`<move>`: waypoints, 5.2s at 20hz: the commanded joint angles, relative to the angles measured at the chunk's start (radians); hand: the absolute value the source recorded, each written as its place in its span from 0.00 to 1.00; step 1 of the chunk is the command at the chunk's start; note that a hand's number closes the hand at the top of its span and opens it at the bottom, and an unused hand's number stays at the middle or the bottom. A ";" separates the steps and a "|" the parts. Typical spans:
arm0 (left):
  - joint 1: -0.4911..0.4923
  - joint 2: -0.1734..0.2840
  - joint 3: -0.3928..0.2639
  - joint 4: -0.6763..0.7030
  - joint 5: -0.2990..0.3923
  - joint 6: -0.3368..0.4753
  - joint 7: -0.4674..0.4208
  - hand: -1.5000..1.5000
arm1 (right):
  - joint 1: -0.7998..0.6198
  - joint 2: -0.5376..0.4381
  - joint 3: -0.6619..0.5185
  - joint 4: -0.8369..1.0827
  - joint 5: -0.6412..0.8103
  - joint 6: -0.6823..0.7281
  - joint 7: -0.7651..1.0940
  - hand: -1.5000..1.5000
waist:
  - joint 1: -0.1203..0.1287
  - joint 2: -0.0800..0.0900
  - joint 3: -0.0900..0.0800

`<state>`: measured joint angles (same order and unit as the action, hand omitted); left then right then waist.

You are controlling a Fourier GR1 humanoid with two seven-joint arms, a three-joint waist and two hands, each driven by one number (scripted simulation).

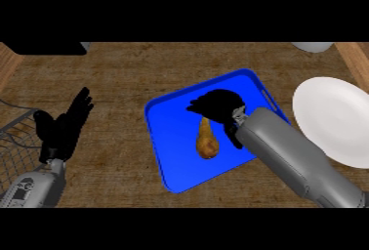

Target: Pick the pear from the tray and place it in the plate

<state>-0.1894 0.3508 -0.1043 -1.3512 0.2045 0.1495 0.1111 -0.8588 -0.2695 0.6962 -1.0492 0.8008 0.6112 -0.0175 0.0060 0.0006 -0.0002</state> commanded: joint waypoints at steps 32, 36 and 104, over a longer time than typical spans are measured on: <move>0.016 -0.088 0.075 -0.091 -0.092 -0.050 0.087 0.50 | 0.029 0.239 -0.041 0.376 0.422 -0.079 -0.211 1.00 | 0.003 0.001 0.000; 0.003 -0.072 0.095 -0.045 -0.102 -0.048 0.051 0.50 | 0.092 0.232 -0.275 0.344 0.309 -0.180 -0.004 1.00 | -0.021 0.005 0.002; 0.030 -0.114 0.171 -0.016 -0.133 -0.122 0.024 0.50 | 0.439 -0.048 -1.197 -0.204 -0.479 -0.972 0.045 0.00 | -0.020 -0.004 0.000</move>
<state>-0.1530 0.2441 0.0584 -1.3920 0.0686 0.0283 0.1468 -0.4284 -0.3664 -0.4637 -1.1778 0.4289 -0.3903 -0.0119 -0.0092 -0.0043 -0.0002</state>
